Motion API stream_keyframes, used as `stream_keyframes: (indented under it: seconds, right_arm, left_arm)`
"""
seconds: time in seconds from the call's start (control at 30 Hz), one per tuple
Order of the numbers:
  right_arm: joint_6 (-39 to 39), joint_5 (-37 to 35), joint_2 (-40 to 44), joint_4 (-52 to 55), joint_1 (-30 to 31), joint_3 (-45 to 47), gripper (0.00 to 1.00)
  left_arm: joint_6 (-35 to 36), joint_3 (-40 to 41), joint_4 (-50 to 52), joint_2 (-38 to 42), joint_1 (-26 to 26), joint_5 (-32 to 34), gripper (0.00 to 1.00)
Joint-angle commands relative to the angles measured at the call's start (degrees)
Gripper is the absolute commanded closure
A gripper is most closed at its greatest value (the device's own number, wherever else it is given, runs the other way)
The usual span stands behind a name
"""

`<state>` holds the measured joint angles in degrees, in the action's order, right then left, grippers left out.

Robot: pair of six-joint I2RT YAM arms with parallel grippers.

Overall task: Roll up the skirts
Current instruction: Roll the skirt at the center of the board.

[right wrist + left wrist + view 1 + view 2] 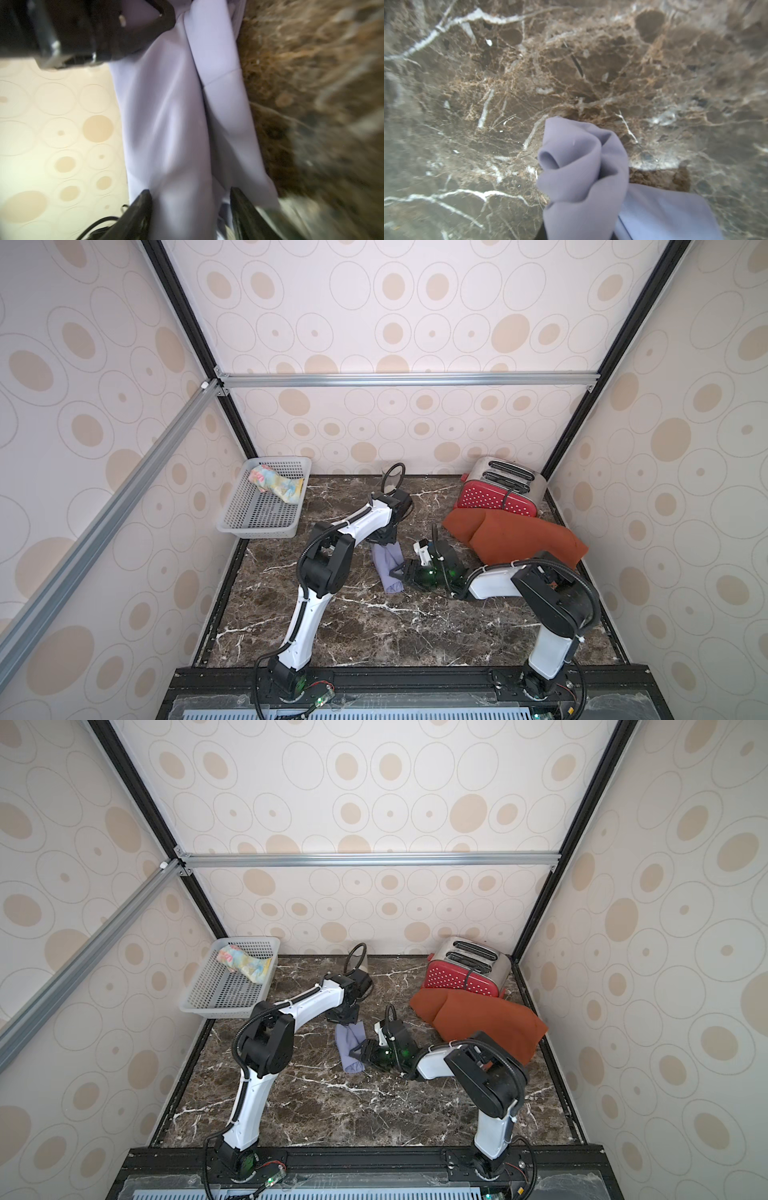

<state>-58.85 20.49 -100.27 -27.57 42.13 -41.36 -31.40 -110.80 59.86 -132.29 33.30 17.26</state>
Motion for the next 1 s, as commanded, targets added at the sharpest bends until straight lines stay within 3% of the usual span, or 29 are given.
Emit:
stream_keyframes:
  seconds: [0.0, 0.2, 0.4, 0.67, 0.83, 0.97]
  right_arm:
    - [6.6, -16.3, 5.7, 12.3, 3.5, 1.5, 0.38]
    - [8.7, -18.6, 9.6, 8.2, 8.4, 1.7, 0.36]
    - [4.2, -16.0, 4.9, 6.8, 10.5, -1.6, 0.34]
    - [3.5, -24.7, 11.2, 9.0, 11.7, 1.7, 0.26]
    - [7.6, -20.5, 12.5, 7.5, 11.7, 0.4, 0.21]
    - [9.8, -15.7, 8.0, 9.1, 11.7, -4.1, 0.15]
  left_arm:
    - [2.0, -4.7, 14.1, -3.7, 1.4, 3.3, 0.79]
    - [2.5, -10.4, 17.6, -6.2, 2.9, 4.7, 0.79]
    - [3.0, -16.8, 21.1, -9.3, 3.7, 4.6, 0.79]
    - [3.9, -17.3, 20.7, -10.8, 4.0, 4.7, 0.80]
    - [4.3, -15.0, 18.4, -9.9, 4.1, 3.6, 0.81]
    - [4.8, -15.2, 18.1, -9.7, 4.1, 2.6, 0.81]
